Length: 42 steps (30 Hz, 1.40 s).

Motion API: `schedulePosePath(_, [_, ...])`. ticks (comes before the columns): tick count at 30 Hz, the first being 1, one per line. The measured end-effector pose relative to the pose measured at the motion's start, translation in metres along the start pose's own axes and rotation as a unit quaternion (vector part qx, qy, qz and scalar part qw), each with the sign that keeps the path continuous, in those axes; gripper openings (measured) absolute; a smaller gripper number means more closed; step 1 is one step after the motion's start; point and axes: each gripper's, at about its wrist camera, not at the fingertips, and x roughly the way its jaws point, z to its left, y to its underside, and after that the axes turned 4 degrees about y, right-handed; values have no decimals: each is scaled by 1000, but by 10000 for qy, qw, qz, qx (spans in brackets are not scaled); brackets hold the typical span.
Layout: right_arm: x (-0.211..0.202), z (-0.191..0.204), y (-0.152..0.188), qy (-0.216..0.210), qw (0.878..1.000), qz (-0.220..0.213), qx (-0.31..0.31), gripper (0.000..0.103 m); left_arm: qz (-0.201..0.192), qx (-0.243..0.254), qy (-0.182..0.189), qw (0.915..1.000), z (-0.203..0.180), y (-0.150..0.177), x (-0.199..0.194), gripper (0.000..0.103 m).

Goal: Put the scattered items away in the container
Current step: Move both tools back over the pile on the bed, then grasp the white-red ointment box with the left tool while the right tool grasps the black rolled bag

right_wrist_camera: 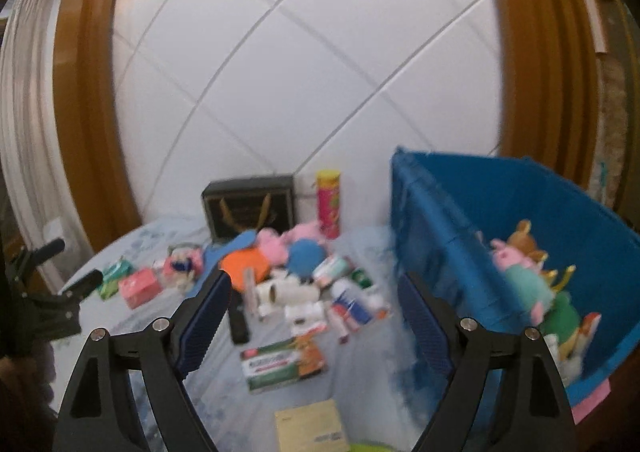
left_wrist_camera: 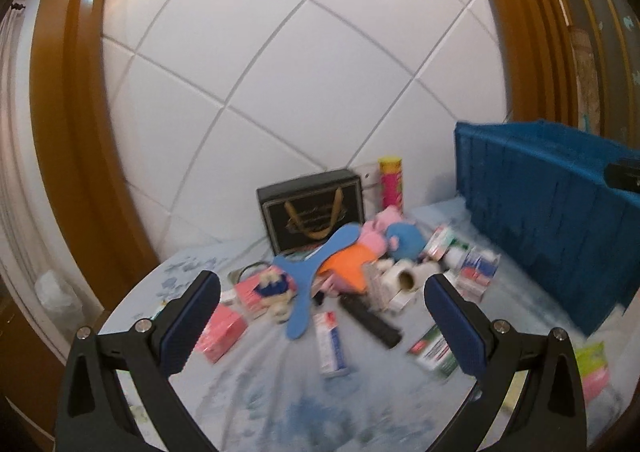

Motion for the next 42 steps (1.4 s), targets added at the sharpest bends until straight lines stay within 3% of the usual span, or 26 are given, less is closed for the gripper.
schedulePosePath(5, [33, 19, 29, -148, 9993, 351, 5, 85, 455, -277, -97, 9985, 23, 38, 35, 103])
schedulePosePath(9, [74, 35, 55, -345, 9962, 738, -295, 85, 748, -345, -125, 9965, 21, 60, 71, 103])
schedulePosePath(18, [201, 93, 77, -1336, 9774, 1498, -659, 84, 1188, -326, -164, 9923, 13, 88, 166, 103])
schedulePosePath(20, [232, 107, 85, -1390, 9701, 1848, -740, 77, 1304, -305, -118, 9909, 11, 90, 185, 103])
schedulePosePath(22, [258, 117, 91, -1385, 9631, 2150, -840, 64, 1416, -314, -30, 9894, 10, 94, 204, 103])
schedulePosePath(27, [316, 134, 105, -1353, 9501, 2676, -862, 63, 1808, -83, 176, 9833, 4, 107, 246, 103])
schedulePosePath(32, [353, 144, 119, -1431, 9368, 3052, -933, 53, 2057, -81, 403, 9777, 3, 117, 274, 103])
schedulePosePath(34, [364, 145, 122, -1460, 9318, 3185, -945, 37, 2142, -127, 550, 9752, 2, 122, 281, 103])
schedulePosePath(35, [369, 146, 124, -1477, 9293, 3246, -958, 35, 2185, -151, 611, 9738, 1, 124, 283, 103])
schedulePosePath(37, [375, 149, 127, -1512, 9258, 3316, -1006, 35, 2317, -175, 745, 9698, -1, 130, 290, 84])
schedulePosePath(39, [378, 152, 128, -1498, 9245, 3339, -1066, 35, 2416, -201, 847, 9665, -2, 133, 294, 73])
schedulePosePath(42, [384, 153, 130, -1522, 9224, 3394, -1044, 35, 2503, -272, 991, 9627, -2, 137, 298, 67])
